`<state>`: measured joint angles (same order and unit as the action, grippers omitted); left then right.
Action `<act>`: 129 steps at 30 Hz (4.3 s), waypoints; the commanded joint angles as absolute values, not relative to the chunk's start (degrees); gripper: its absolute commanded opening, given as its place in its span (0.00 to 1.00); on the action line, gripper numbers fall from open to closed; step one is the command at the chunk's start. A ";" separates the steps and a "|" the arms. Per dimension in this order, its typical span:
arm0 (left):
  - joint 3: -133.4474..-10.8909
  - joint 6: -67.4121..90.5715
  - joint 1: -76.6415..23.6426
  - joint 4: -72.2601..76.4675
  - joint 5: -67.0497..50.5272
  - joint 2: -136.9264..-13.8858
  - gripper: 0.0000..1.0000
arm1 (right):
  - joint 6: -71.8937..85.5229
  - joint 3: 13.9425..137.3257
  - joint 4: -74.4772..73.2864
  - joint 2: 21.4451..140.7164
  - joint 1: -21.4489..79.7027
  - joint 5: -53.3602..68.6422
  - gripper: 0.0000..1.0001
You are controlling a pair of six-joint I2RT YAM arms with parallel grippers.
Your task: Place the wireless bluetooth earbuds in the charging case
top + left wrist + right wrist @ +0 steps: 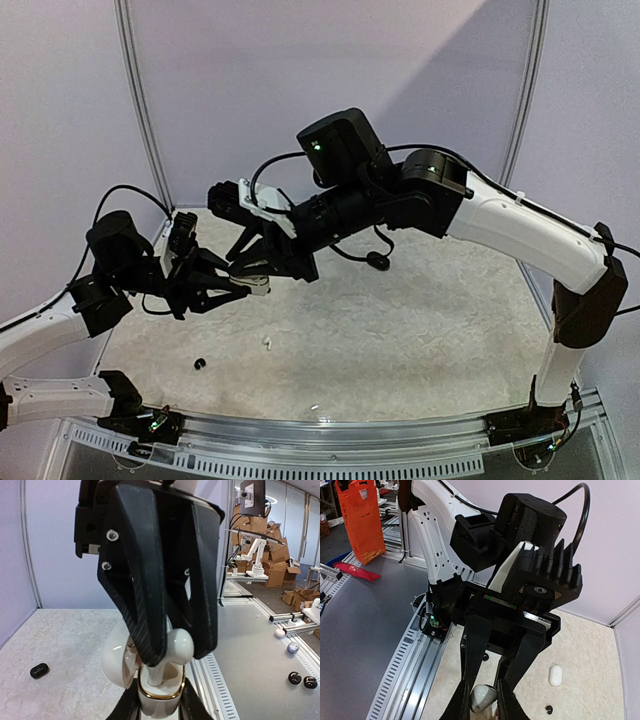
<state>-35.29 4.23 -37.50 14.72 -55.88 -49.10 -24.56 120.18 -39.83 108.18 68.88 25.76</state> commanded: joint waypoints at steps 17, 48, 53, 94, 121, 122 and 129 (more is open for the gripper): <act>-35.77 4.23 -37.88 15.73 -55.19 -47.88 0.00 | -24.98 119.11 -40.95 109.47 68.65 20.03 0.39; -33.86 12.68 -36.01 12.56 -35.53 -46.38 0.00 | -9.25 118.18 -28.78 102.91 69.00 14.82 0.34; -33.40 13.62 -35.68 13.38 -33.20 -46.45 0.00 | -6.19 118.34 -32.27 104.55 70.42 4.72 0.24; -32.26 16.41 -34.10 16.63 -32.87 -45.50 0.00 | -2.50 117.11 -29.38 106.84 68.25 6.14 0.02; -33.30 15.52 -33.40 17.11 -36.65 -43.95 0.00 | -4.71 122.12 -35.37 110.98 66.85 4.54 0.06; -33.16 16.42 -33.32 16.48 -35.93 -43.89 0.00 | -4.54 122.34 -35.34 111.05 66.76 3.84 0.06; -31.64 19.97 -31.18 14.90 -29.95 -42.87 0.00 | 9.19 125.32 -37.44 112.37 62.13 -17.09 0.10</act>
